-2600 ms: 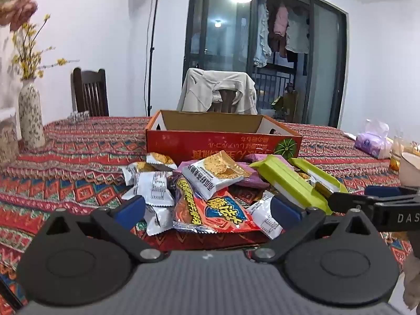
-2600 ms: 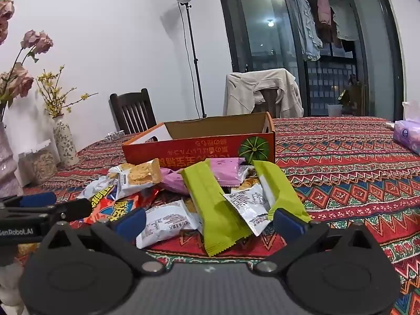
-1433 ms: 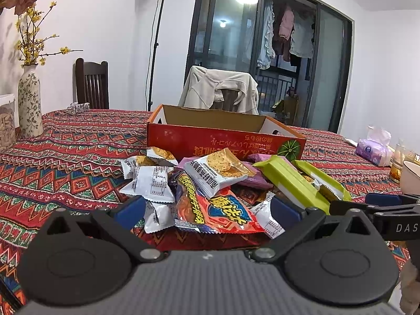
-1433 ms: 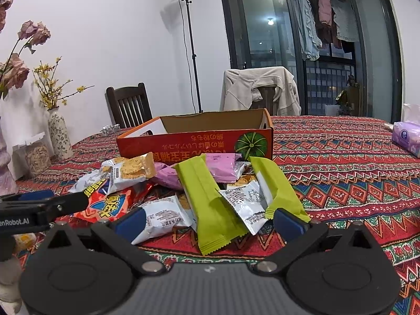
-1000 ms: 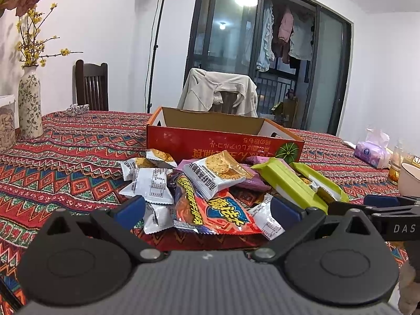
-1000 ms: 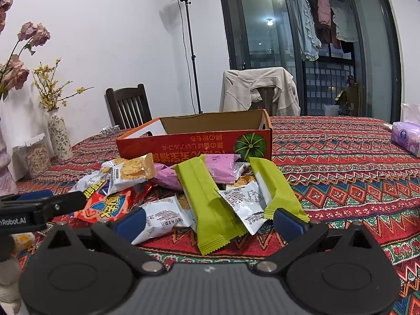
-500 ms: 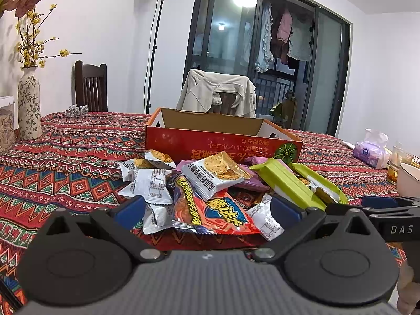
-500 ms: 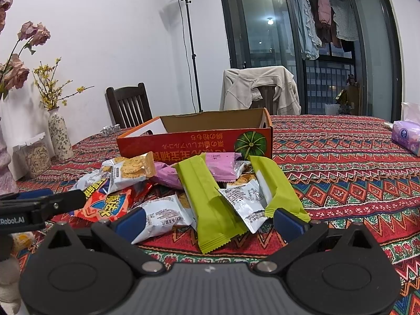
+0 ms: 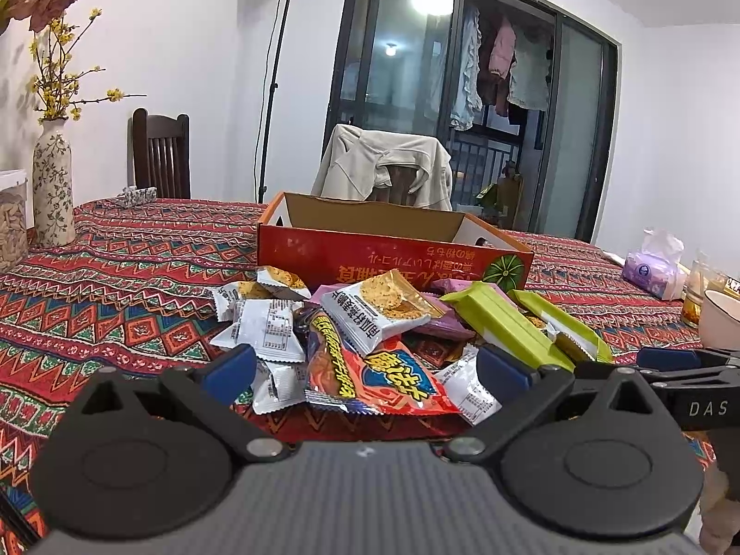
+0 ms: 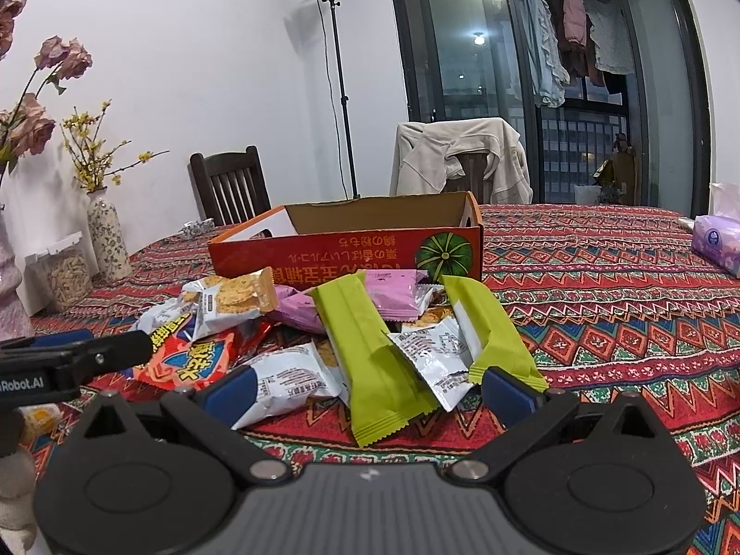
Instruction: Organize snacks
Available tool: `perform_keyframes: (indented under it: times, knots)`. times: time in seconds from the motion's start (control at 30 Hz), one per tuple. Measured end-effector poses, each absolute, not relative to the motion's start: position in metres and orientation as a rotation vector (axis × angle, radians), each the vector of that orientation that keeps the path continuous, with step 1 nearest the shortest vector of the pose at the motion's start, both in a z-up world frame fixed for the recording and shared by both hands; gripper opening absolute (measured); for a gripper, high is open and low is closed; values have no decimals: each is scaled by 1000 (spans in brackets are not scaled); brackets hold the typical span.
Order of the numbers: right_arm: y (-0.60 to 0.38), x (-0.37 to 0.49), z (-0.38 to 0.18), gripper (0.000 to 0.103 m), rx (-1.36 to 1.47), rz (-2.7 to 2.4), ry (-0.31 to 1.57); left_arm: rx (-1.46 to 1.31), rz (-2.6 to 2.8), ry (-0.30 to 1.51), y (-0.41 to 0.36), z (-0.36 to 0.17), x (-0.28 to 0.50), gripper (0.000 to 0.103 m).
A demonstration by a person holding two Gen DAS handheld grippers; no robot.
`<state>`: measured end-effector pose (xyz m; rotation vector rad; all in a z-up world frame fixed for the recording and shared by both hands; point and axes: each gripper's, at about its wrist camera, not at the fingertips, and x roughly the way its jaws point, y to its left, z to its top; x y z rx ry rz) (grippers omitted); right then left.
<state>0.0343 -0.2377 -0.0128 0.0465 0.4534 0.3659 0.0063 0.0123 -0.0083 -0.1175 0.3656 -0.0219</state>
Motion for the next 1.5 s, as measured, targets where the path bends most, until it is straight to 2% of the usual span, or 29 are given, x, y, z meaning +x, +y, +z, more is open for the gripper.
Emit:
perform_keyframes:
  times: [0.8, 0.87, 0.93, 1.03, 1.1, 1.13, 1.37, 1.5]
  knots:
    - [-232, 55, -2, 103, 4, 374, 473, -135, -6, 365, 23, -3, 10, 103]
    - [-226, 64, 3, 101, -24, 381, 472, -149, 4, 362, 30, -2, 10, 103]
    - [-218, 74, 7, 94, -65, 400, 474, -157, 13, 362, 35, -3, 9, 103]
    - [-203, 92, 8, 78, -134, 419, 500, -173, 32, 369, 45, -5, 10, 103]
    - [-196, 105, 7, 48, -147, 425, 535, -191, 36, 376, 52, -7, 10, 103]
    - [-194, 111, 6, 42, -144, 439, 556, -197, 42, 377, 55, -9, 10, 103]
    - [-182, 133, -16, 44, -194, 432, 666, -213, 33, 380, 63, -11, 12, 103]
    - [-187, 128, -14, 37, -164, 426, 637, -212, 27, 403, 60, -12, 17, 103]
